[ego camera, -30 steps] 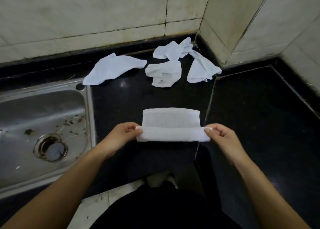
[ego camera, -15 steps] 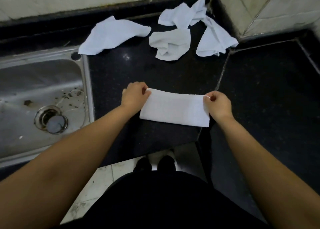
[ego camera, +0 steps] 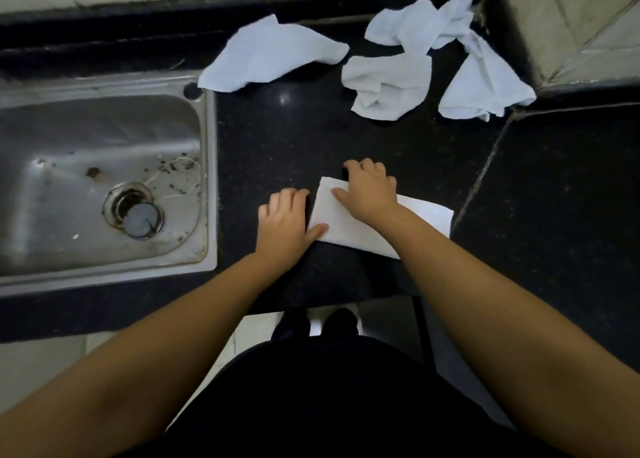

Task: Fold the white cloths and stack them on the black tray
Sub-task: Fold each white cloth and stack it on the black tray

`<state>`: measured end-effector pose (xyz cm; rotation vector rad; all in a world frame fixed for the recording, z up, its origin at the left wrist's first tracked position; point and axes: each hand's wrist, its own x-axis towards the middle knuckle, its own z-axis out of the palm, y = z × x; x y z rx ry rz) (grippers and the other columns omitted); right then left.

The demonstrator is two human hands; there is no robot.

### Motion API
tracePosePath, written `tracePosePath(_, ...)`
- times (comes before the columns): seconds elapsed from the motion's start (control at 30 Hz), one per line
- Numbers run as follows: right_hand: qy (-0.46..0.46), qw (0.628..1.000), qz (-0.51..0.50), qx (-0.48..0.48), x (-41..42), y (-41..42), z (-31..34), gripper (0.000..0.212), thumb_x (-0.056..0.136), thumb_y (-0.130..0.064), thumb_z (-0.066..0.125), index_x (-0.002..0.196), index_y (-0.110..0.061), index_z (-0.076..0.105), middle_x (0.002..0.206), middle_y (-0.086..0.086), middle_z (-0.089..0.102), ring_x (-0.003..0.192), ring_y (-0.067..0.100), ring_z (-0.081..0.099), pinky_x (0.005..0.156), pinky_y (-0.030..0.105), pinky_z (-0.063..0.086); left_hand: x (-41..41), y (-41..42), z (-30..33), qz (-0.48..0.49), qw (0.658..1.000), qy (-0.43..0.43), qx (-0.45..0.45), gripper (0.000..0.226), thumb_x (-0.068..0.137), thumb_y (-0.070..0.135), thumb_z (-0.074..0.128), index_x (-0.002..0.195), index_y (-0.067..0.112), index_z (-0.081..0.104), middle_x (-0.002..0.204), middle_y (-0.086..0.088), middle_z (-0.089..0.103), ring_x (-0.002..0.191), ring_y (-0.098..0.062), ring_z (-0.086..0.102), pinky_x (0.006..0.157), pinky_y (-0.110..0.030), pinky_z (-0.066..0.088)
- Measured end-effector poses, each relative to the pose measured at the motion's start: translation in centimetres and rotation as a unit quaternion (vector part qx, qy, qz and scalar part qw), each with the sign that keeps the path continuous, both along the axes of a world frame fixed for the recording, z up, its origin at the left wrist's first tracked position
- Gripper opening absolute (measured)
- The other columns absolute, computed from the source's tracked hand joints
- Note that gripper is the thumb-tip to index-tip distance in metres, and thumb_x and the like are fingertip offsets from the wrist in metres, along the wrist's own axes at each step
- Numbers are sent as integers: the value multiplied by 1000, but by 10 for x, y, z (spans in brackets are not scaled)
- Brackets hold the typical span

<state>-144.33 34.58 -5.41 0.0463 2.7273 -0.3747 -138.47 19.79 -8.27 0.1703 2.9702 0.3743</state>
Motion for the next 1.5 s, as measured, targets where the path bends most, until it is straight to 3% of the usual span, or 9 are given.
tracePosePath(0.17, -56, 997, 44, 40, -15, -26, 2, 39, 93, -31, 52, 128, -16, 48, 129, 9, 52, 122, 28, 46, 102, 45, 35, -3, 1, 4, 9, 999, -36, 10, 64, 86, 49, 57, 137, 17, 37, 136, -6, 38, 122, -24, 37, 97, -35, 33)
tracePosePath(0.27, -79, 988, -21, -129, -15, -13, 19, 24, 91, -27, 53, 113, -16, 55, 110, 4, 57, 107, 21, 53, 92, 36, 44, -9, -1, 9, 16, 994, -88, 67, 55, 87, 41, 58, 134, 17, 42, 133, -6, 40, 122, -25, 37, 99, -37, 34)
tracePosePath(0.37, -3, 962, -53, -267, -16, 11, 45, 8, 89, -18, 57, 94, -13, 56, 83, -4, 51, 83, 12, 50, 69, 22, 38, -29, 1, 28, 29, 971, -100, 214, 13, 89, 26, 58, 89, 14, 59, 96, -3, 53, 95, -21, 52, 81, -32, 42)
tracePosePath(0.5, 116, 898, -138, -400, -20, 47, 95, 2, 88, -14, 60, 90, -14, 59, 78, -5, 55, 74, 7, 52, 69, 19, 42, -67, 14, 81, 49, 927, -1, 373, 17, 89, 19, 58, 80, 5, 60, 71, 0, 54, 67, -10, 48, 58, -19, 35)
tracePosePath(0.73, 225, 814, -135, -518, 3, 73, 152, 10, 87, -12, 59, 87, -23, 59, 83, -6, 61, 78, 0, 58, 75, 18, 48, -73, 26, 160, -63, 877, 124, 460, 7, 91, 18, 55, 85, 17, 59, 80, 11, 58, 82, -11, 59, 75, -29, 50)
tracePosePath(0.87, 168, 856, -134, -471, 42, 70, 123, 13, 87, -6, 63, 87, -19, 60, 83, -1, 60, 76, 4, 54, 74, 17, 44, -45, 10, 124, -85, 887, 53, 451, 12, 91, 14, 59, 92, 3, 65, 87, -2, 64, 83, -9, 60, 76, -23, 49)
tracePosePath(1.17, -78, 896, -154, -408, 128, 64, 43, 8, 87, -11, 64, 89, -19, 67, 83, -6, 69, 74, -2, 62, 71, 12, 48, 25, -24, 48, -61, 894, -257, 363, 11, 90, 18, 59, 89, 22, 69, 87, 14, 69, 80, 7, 64, 73, -8, 49)
tracePosePath(1.3, -33, 894, -193, -404, 94, 64, 43, 9, 88, -10, 63, 96, -10, 66, 90, 4, 68, 81, 11, 61, 80, 26, 48, -2, -16, 51, -38, 904, -220, 364, 19, 91, 19, 59, 73, 24, 63, 70, 13, 62, 62, 8, 56, 63, -8, 43)
tracePosePath(1.5, 35, 926, -233, -296, 19, 60, 19, 7, 88, -14, 59, 94, -13, 64, 70, -10, 50, 66, 6, 48, 57, 17, 37, -68, 14, 36, 26, 956, -120, 267, 19, 88, 25, 60, 72, 15, 57, 63, 10, 50, 61, -4, 47, 54, -8, 35)
